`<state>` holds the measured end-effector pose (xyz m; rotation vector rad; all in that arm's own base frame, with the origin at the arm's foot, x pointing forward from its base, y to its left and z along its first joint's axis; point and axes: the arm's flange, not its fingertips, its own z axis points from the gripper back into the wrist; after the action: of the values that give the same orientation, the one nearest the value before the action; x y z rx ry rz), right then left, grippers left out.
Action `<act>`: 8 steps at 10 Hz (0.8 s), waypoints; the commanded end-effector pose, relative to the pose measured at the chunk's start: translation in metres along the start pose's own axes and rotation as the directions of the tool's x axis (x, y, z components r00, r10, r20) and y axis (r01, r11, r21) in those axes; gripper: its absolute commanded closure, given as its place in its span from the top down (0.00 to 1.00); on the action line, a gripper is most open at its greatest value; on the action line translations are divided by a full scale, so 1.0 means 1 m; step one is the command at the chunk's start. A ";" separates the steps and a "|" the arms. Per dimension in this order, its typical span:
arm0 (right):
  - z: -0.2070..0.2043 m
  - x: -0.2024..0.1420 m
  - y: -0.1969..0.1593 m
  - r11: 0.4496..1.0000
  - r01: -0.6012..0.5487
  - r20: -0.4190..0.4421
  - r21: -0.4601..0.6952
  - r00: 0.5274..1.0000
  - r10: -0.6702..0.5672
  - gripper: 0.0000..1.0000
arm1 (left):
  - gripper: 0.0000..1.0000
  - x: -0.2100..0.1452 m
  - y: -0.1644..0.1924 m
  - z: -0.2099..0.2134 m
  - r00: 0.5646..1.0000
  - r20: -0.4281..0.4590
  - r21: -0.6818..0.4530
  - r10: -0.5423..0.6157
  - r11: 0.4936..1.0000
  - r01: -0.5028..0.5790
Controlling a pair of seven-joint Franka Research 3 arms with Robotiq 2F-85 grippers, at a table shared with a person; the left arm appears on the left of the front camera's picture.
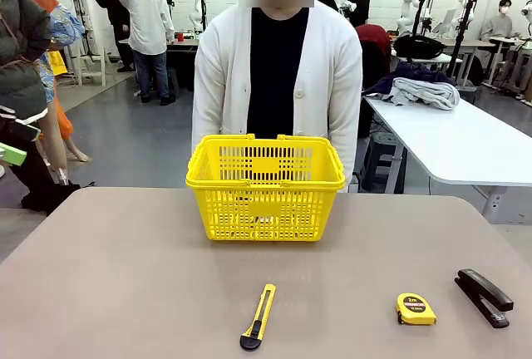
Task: Place the items the person wants into the basket.
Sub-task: Pick up the item the person points to and place it in the Market Basket.
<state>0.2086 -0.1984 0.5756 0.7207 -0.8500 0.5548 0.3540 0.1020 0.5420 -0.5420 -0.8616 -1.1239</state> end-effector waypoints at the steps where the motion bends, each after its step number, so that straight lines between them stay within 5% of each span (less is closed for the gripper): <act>1: -0.001 0.002 -0.001 1.000 -0.014 0.025 0.014 1.000 0.014 1.00 | 1.00 -0.007 -0.012 0.000 0.999 0.049 0.010 -0.002 1.000 0.002; 8: -0.001 0.002 -0.001 1.000 -0.014 0.025 0.014 1.000 0.014 1.00 | 1.00 -0.020 -0.022 0.003 0.998 0.055 -0.094 0.001 0.996 0.004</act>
<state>0.2086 -0.1984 0.5756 0.7207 -0.8501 0.5549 0.3317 0.1059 0.5282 -0.6570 -0.8444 -1.1608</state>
